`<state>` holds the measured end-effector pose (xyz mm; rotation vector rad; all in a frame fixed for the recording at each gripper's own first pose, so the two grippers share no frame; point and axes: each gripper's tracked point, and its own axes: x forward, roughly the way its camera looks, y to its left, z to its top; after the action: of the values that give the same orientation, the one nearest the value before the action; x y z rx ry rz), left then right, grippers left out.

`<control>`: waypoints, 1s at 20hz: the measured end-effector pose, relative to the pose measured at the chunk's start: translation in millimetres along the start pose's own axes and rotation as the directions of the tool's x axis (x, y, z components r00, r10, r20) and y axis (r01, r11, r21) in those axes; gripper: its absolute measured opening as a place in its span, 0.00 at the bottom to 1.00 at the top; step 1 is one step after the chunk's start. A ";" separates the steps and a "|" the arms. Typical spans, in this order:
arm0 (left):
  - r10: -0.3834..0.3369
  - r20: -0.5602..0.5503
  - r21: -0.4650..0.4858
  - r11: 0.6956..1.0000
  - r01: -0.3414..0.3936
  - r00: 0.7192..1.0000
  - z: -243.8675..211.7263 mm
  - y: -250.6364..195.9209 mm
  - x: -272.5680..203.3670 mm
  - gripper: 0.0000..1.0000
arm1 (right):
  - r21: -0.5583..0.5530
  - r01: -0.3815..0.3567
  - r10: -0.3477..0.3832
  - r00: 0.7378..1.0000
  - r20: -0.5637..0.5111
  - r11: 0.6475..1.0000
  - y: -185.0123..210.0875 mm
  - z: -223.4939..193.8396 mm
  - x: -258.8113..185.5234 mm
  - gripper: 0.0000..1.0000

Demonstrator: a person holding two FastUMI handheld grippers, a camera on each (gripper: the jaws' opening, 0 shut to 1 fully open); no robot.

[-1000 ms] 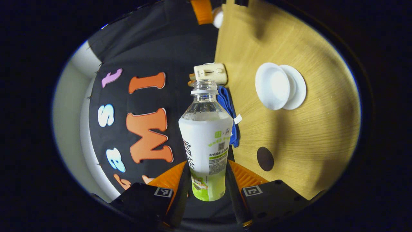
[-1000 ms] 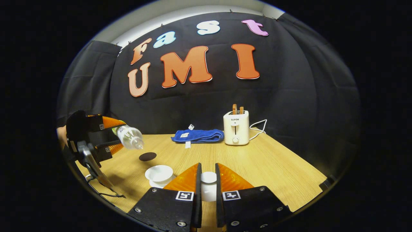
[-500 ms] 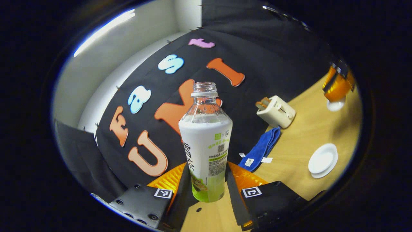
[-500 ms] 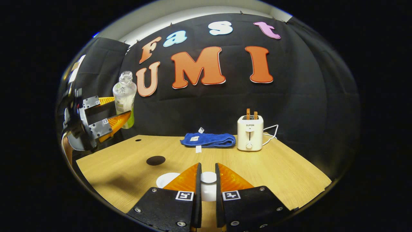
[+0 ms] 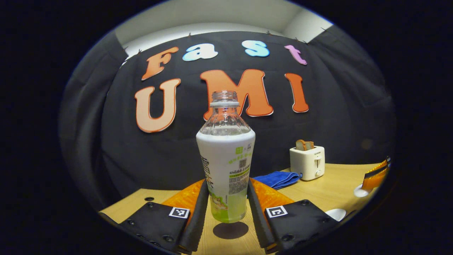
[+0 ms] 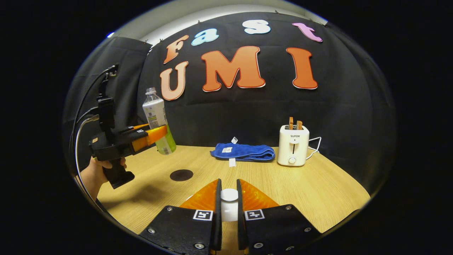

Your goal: Open the teacup lid with one hand, grasp the water bottle and pour water into the teacup with the other hand; after pouring, place the water bottle on the coaster and then close the teacup lid.

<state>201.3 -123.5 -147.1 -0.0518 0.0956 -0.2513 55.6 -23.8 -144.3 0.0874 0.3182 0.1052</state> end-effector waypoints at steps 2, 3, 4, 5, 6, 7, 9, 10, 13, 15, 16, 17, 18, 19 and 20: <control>-0.002 -0.058 -0.081 0.997 -0.002 0.998 -25.6 6.5 16.0 0.64 | 0.000 -0.010 0.010 1.000 -0.006 1.000 3.3 -1.8 2.8 0.18; -0.002 -0.078 -0.103 0.995 -0.006 0.997 -36.7 8.3 20.5 0.64 | -0.002 -0.016 0.015 1.000 -0.010 1.000 4.8 -3.3 5.1 0.18; 0.004 -0.100 -0.113 0.993 -0.016 0.995 -48.0 14.2 24.5 0.64 | -0.004 -0.018 0.018 1.000 -0.012 1.000 5.7 -4.9 7.8 0.18; 0.009 -0.118 -0.116 0.993 -0.022 0.993 -57.0 19.4 28.8 0.65 | -0.006 -0.024 0.024 1.000 -0.015 1.000 7.2 -5.2 9.3 0.18; 0.008 -0.132 -0.119 0.993 -0.024 0.991 -66.6 20.5 26.9 0.62 | -0.009 -0.028 0.028 0.999 -0.015 1.000 8.6 -5.4 10.5 0.18; 0.006 -0.148 -0.117 0.993 -0.023 0.989 -71.4 18.3 30.0 0.63 | -0.011 -0.034 0.034 0.999 -0.018 0.999 10.3 -5.9 11.8 0.18; -0.003 -0.174 -0.124 0.992 -0.019 0.985 -82.4 14.9 34.4 0.66 | -0.016 -0.043 0.042 0.999 -0.019 0.999 13.6 -7.3 15.2 0.18; -0.003 -0.188 -0.124 0.992 -0.020 0.982 -89.3 14.7 37.3 0.65 | -0.018 -0.048 0.047 0.999 -0.023 0.999 15.2 -9.5 17.2 0.18; -0.006 -0.223 -0.136 0.990 -0.025 0.975 -105.2 16.3 42.1 0.64 | -0.009 -0.046 0.046 0.998 -0.036 0.999 17.3 -15.6 21.7 0.18; -0.006 -0.243 -0.145 0.989 -0.030 0.970 -114.6 16.9 42.7 0.62 | -0.013 -0.061 0.060 0.997 -0.050 0.998 24.4 -22.2 25.3 0.18; -0.010 -0.257 -0.151 0.988 -0.030 0.966 -119.4 15.3 40.6 0.63 | -0.018 -0.062 0.061 0.997 -0.056 0.998 24.9 -24.0 26.1 0.18; -0.010 -0.256 -0.150 0.988 -0.030 0.967 -119.7 13.8 41.5 0.63 | -0.023 -0.064 0.063 0.996 -0.059 0.998 26.6 -26.4 27.2 0.18; -0.021 -0.248 -0.160 0.987 -0.020 0.969 -117.6 12.0 42.8 0.64 | -0.023 -0.066 0.064 0.996 -0.064 0.998 28.1 -27.8 28.8 0.18; -0.025 -0.252 -0.158 0.987 -0.016 0.967 -117.4 11.2 41.8 0.65 | -0.022 -0.070 0.069 0.995 -0.067 0.997 29.8 -29.4 29.6 0.18; -0.027 -0.263 -0.153 0.988 -0.014 0.964 -119.9 10.9 40.8 0.68 | -0.018 -0.069 0.067 0.995 -0.067 0.997 31.2 -30.3 31.0 0.18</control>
<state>231.2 -127.8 -270.6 -0.1722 0.3816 -0.2562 72.5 12.8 -179.3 0.0746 0.3805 0.1791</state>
